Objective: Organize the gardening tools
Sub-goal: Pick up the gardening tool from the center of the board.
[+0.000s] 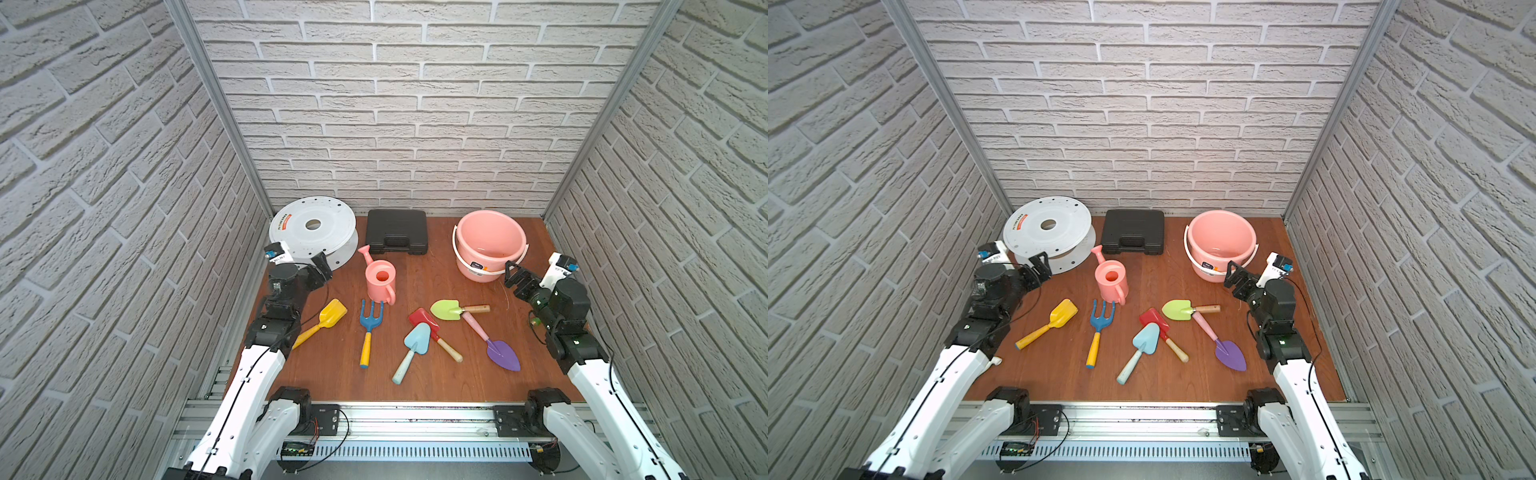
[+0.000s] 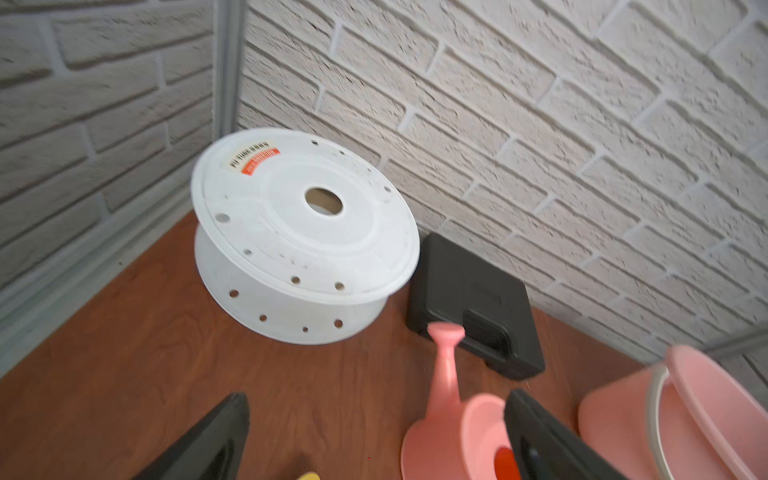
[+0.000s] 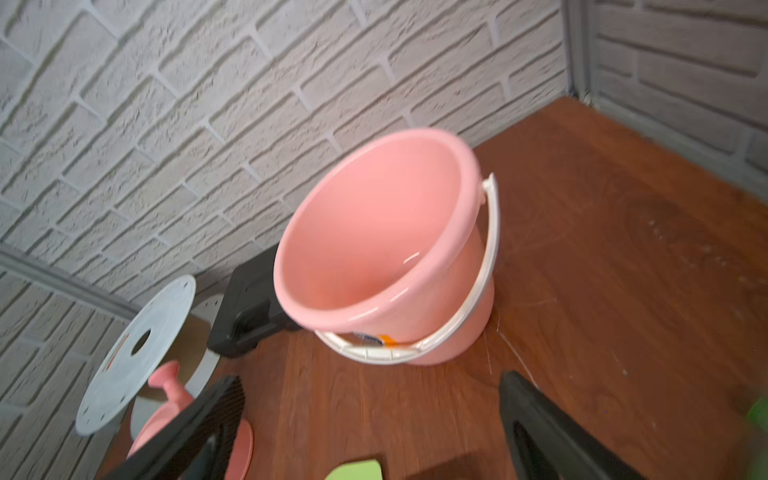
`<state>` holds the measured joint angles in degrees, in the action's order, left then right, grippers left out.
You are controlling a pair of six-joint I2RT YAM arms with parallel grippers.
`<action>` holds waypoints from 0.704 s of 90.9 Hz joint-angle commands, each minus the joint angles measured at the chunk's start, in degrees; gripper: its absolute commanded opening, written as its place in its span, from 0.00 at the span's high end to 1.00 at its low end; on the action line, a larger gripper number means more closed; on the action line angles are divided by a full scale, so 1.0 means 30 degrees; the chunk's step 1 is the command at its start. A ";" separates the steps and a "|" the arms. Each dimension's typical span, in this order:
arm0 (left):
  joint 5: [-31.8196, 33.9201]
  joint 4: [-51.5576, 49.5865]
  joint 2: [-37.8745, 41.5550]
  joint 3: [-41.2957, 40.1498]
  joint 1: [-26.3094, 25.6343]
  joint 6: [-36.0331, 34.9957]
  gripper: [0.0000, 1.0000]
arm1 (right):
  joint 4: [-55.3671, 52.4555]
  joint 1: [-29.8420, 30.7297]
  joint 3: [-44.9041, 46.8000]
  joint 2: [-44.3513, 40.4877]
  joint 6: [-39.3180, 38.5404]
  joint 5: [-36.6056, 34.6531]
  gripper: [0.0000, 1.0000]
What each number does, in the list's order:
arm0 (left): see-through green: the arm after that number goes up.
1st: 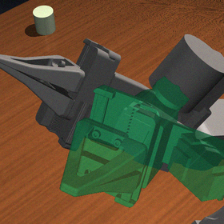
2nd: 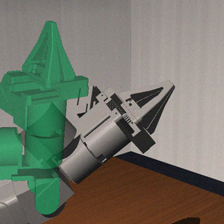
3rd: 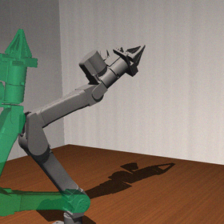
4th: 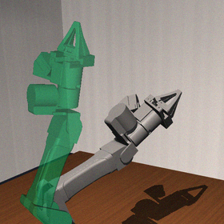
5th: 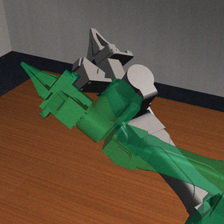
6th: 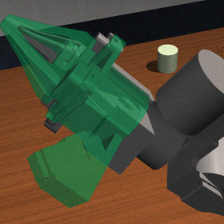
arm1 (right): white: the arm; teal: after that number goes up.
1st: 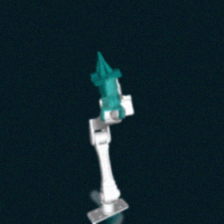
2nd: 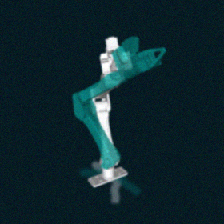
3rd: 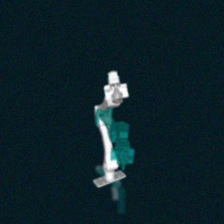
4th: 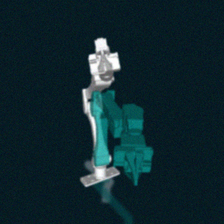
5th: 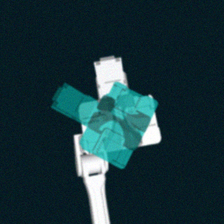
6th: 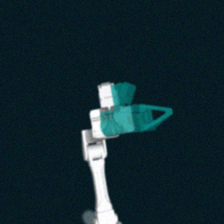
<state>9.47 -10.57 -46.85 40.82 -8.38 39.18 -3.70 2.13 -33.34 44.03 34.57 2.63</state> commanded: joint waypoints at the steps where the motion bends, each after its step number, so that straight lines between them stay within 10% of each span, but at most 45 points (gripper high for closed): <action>1: 0.3043 -0.1433 0.0006 -0.0179 -0.3488 -0.0159 0.02 | -0.1839 0.2245 -0.1497 0.0655 -0.0656 0.1013 0.01; 23: 1.0073 -0.1917 -0.3621 0.0890 -1.0596 -0.1749 0.02 | -0.3518 1.0621 -0.4790 0.4894 -0.2602 -0.4711 0.01; 40: 1.1387 -0.3644 -0.4419 0.0900 -1.0010 0.0795 0.02 | -0.3459 1.4305 -0.7855 1.0250 -0.3646 -0.6320 0.01; 64: 1.0863 -0.4718 0.1319 -0.1881 -0.7257 0.1845 0.02 | -0.2289 1.5531 -1.1007 1.5290 -0.3824 -0.5400 0.01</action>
<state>40.25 -21.43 -48.95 38.04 -33.06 42.26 -13.34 47.86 -62.59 86.91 24.53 -13.61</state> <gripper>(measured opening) 0.983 0.993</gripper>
